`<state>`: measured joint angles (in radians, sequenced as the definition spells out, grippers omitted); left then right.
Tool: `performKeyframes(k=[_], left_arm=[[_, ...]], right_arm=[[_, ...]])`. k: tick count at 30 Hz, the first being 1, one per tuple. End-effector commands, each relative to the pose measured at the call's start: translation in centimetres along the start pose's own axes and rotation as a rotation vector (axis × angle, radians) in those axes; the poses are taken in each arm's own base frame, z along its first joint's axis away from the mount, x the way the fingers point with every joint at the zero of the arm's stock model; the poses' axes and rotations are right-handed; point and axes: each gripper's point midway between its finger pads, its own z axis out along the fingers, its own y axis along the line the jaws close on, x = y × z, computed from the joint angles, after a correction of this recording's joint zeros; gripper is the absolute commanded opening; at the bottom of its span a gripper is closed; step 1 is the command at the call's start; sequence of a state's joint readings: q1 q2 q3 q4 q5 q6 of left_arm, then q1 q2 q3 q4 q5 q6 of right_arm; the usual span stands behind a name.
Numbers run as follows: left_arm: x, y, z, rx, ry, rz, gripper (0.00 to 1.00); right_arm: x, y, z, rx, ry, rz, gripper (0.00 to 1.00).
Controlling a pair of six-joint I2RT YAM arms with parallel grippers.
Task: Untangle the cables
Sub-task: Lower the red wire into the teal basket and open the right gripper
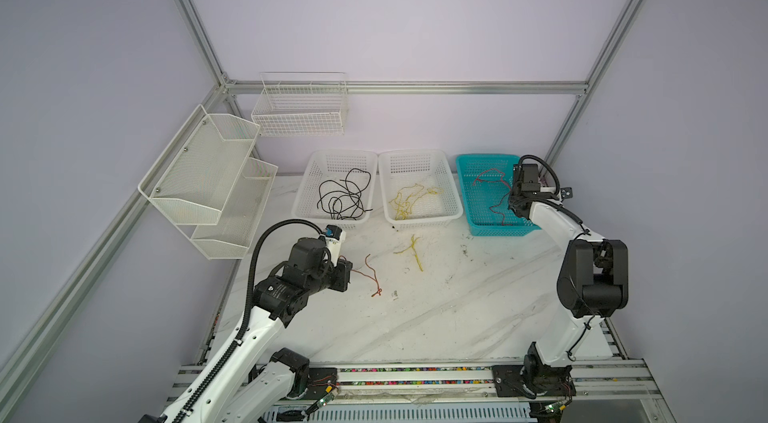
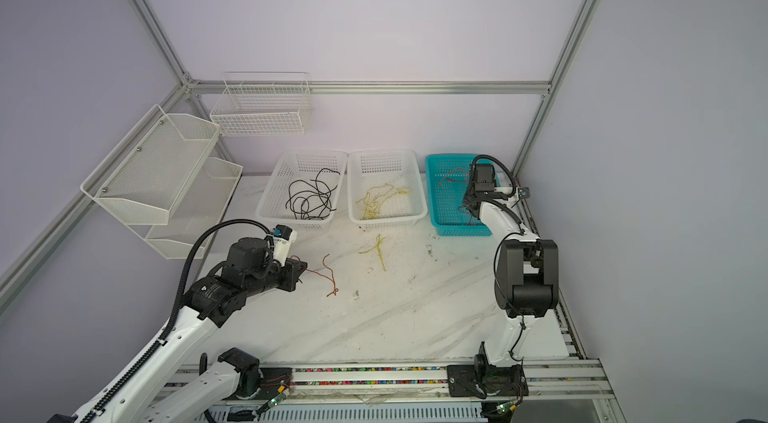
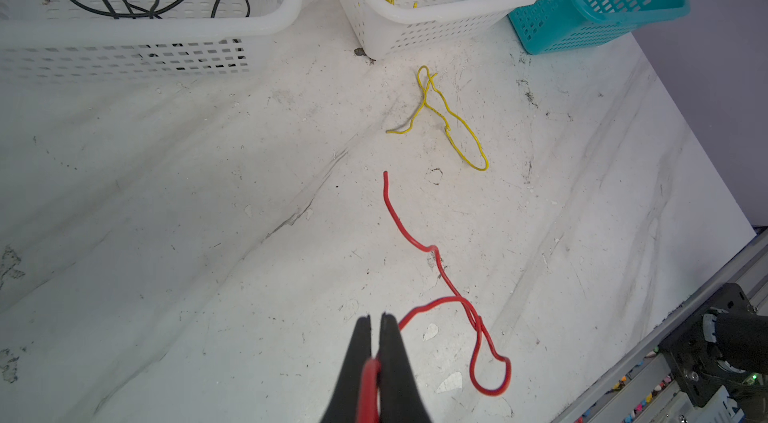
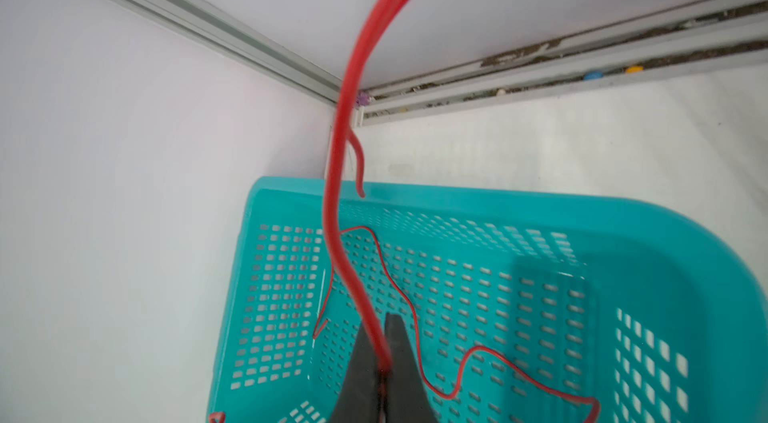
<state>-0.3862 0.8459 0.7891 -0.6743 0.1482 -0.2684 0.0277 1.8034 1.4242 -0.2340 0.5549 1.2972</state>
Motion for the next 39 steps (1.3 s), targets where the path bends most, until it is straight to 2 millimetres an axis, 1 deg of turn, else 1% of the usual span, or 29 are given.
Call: performKeyframes(k=[1,3,5,8,10,13,16,18,20,21,23,27,29,31,33,36,39], left_arm=[[-0.2,-0.2,0.3,0.022,-0.016,0.018,0.0],[-0.2,-0.2,0.3,0.02,-0.015,0.017,0.0],[-0.1,-0.2,0.3,0.021,-0.014,0.017,0.0],[-0.1,-0.2,0.4,0.021,-0.012,0.016,0.0],[-0.1,-0.2,0.4,0.021,-0.009,0.016,0.0],[0.0,-0.2,0.5,0.022,-0.005,0.016,0.0],[0.0,-0.2,0.5,0.022,-0.008,0.015,0.0],[0.0,-0.2,0.5,0.022,-0.006,0.014,0.0],[0.1,-0.2,0.6,0.025,-0.002,0.015,0.0],[0.0,-0.2,0.5,0.025,-0.004,0.014,0.0],[0.1,-0.2,0.5,0.025,-0.002,0.014,0.0],[0.0,-0.2,0.5,0.026,-0.006,0.015,0.0],[0.1,-0.3,0.5,0.027,-0.005,0.015,0.0],[0.1,-0.2,0.5,0.027,-0.006,0.014,0.0],[0.0,-0.3,0.4,0.03,-0.007,0.016,0.0],[0.1,-0.3,0.5,0.03,-0.005,0.015,0.0],[0.0,-0.3,0.5,0.03,-0.004,0.015,0.0]], right_arm=[[-0.8,-0.7,0.2,0.062,-0.06,-0.081,0.0],[0.0,-1.1,0.9,0.077,-0.053,-0.107,0.0],[0.7,-1.1,1.2,0.081,-0.049,-0.152,0.0],[2.1,-0.2,0.7,0.087,-0.086,-0.249,0.0],[3.0,-0.1,0.6,0.098,-0.102,-0.301,0.0],[4.9,-0.3,1.4,0.098,-0.084,-0.369,0.0],[6.6,-0.9,2.2,0.097,-0.034,-0.413,0.0],[8.0,-0.4,2.4,0.051,0.019,-0.44,0.0],[9.0,-0.7,2.7,0.039,0.064,-0.444,0.0],[9.2,-0.7,2.7,0.033,0.076,-0.445,0.0],[10.9,-0.2,3.0,-0.031,0.133,-0.494,0.0],[12.8,-0.9,3.7,-0.014,0.189,-0.535,0.0],[14.1,-1.9,4.2,0.008,0.24,-0.529,0.0],[14.5,-2.4,4.3,0.019,0.259,-0.527,0.0],[14.6,-2.3,4.1,0.011,0.271,-0.523,0.0],[15.0,-1.2,3.6,-0.026,0.309,-0.521,0.01],[15.2,0.2,2.7,-0.069,0.352,-0.52,0.1]])
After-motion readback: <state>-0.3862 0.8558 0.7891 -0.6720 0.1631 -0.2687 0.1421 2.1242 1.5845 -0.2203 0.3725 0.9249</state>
